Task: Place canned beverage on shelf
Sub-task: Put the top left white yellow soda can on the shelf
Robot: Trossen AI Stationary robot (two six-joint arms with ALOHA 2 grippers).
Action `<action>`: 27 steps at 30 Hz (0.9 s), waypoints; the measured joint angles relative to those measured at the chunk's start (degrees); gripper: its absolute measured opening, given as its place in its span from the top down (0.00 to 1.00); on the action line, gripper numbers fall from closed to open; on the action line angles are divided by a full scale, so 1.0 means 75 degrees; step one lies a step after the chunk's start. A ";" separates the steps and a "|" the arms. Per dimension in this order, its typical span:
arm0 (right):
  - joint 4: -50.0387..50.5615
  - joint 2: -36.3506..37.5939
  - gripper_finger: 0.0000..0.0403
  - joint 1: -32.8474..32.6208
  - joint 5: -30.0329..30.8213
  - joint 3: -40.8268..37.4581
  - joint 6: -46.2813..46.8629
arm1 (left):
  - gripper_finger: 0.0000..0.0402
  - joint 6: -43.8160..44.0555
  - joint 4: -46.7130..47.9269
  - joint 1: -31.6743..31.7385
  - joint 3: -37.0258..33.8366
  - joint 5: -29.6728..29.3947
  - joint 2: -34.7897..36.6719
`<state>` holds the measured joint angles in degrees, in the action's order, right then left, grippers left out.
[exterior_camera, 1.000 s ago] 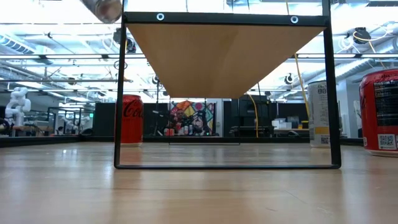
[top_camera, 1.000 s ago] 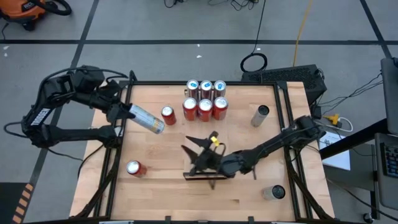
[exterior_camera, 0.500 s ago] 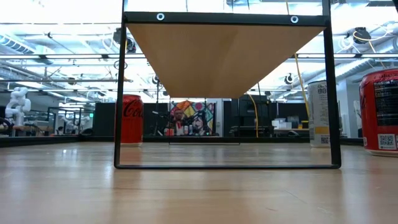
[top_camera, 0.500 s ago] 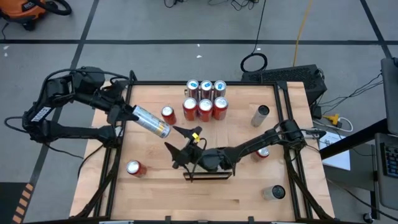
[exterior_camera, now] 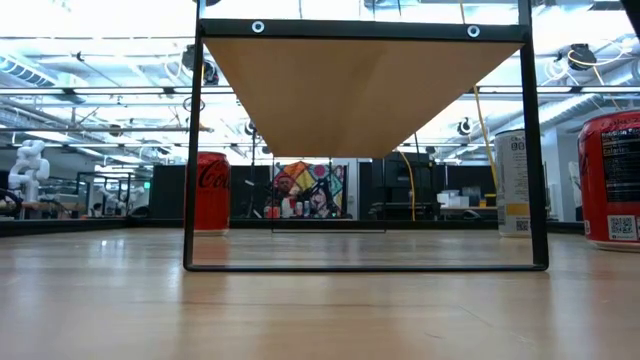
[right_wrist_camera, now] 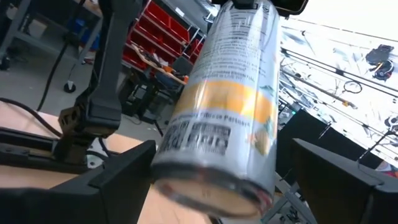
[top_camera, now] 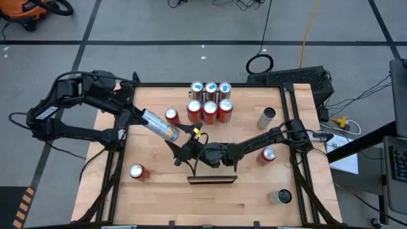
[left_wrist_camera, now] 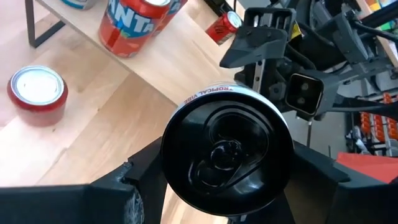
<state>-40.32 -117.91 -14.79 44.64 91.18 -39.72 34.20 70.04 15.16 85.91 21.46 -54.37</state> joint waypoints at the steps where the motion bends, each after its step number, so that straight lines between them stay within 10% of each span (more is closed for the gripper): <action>1: -0.0006 0.0000 0.14 0.0025 0.0000 0.0000 0.0000 | 0.40 -0.0001 -0.0043 -0.0051 0.0000 -0.0029 -0.0044; 20: 0.0161 0.0006 0.43 0.0122 0.0007 -0.0009 0.0098 | 0.39 0.0029 -0.0176 -0.0533 0.0000 -0.0468 -0.0537; 27: 0.0219 0.0012 0.42 0.0106 -0.0073 -0.0006 -0.0009 | 0.22 -0.0390 -0.0357 -0.0542 0.0000 -0.0638 -0.0487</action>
<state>-38.68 -117.82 -14.00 44.09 91.13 -39.79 31.28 67.36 11.09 85.91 16.68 -58.02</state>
